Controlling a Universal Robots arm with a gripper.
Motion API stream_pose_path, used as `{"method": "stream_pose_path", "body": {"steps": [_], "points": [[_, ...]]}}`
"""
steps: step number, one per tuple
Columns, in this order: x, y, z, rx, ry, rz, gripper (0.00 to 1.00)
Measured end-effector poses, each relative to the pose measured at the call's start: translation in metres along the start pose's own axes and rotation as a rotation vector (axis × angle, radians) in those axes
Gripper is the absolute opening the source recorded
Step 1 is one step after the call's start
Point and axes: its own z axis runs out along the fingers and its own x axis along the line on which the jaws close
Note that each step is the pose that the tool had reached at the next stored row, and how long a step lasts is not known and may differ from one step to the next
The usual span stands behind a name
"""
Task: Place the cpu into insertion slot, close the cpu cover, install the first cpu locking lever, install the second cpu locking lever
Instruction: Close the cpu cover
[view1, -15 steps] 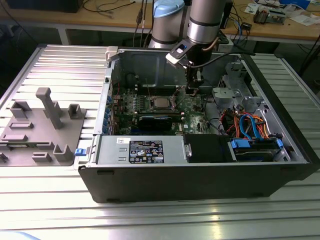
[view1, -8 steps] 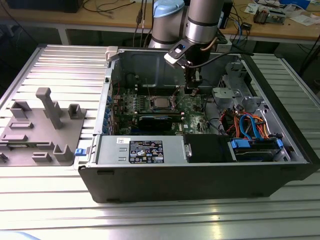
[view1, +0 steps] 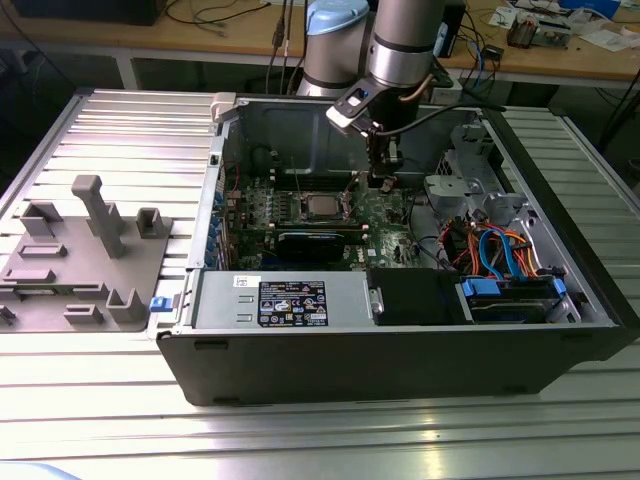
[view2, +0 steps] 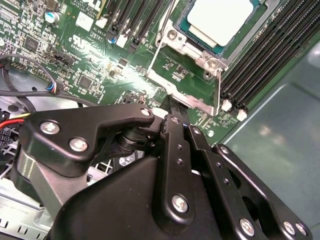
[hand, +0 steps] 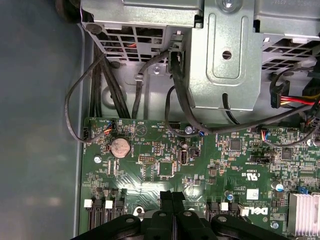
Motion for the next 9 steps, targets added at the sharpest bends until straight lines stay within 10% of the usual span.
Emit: {"method": "stream_pose_path", "body": {"steps": [9], "points": [[0.0001, -0.0016, 0.0000, 0.0000, 0.0001, 0.000, 0.11]]}}
